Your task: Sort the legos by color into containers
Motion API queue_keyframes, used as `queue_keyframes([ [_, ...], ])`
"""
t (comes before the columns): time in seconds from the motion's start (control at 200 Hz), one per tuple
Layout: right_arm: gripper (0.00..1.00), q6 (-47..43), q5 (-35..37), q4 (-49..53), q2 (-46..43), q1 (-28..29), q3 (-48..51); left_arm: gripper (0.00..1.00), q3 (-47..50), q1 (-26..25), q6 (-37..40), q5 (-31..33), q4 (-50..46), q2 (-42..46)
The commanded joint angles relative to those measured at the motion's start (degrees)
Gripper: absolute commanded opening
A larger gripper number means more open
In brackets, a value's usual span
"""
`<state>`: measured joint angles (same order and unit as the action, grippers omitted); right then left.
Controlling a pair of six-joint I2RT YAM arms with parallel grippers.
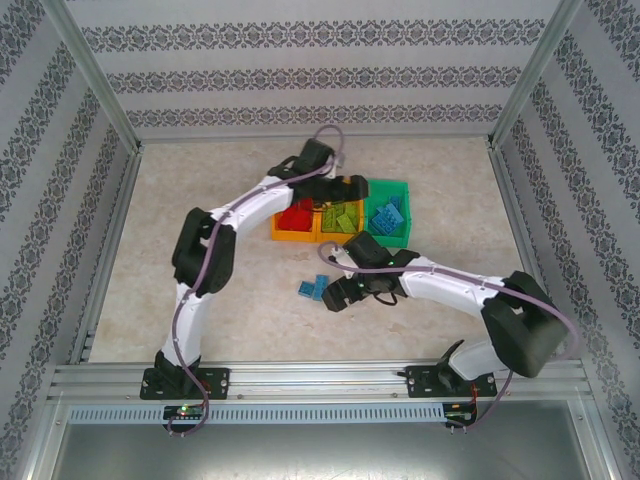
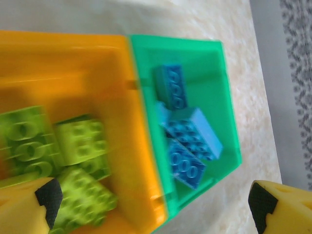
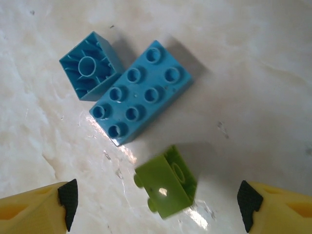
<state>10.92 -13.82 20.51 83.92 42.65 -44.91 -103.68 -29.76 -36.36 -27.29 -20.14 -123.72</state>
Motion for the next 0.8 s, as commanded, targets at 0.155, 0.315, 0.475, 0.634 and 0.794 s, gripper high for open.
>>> queue_keyframes([
  [0.155,0.81,-1.1,3.7,4.9,5.3,3.4,-3.1,1.0,13.4,4.1,-1.3,-0.8,6.8,11.9],
  [0.315,0.78,-0.8,5.6,5.1,6.4,4.4,-3.6,1.0,17.1,4.7,-0.6,-0.7,7.4,13.9],
  [0.475,0.62,-1.7,6.7,6.4,8.7,5.3,-5.5,1.0,20.4,5.3,-0.9,-0.4,8.4,15.2],
  [0.634,0.43,-1.0,8.0,7.3,9.2,5.3,-6.1,1.0,24.0,5.7,-0.1,0.6,9.5,17.9],
  [0.794,0.34,0.4,8.3,5.8,6.6,4.6,-5.0,1.0,25.4,5.7,1.8,2.0,7.5,19.3],
])
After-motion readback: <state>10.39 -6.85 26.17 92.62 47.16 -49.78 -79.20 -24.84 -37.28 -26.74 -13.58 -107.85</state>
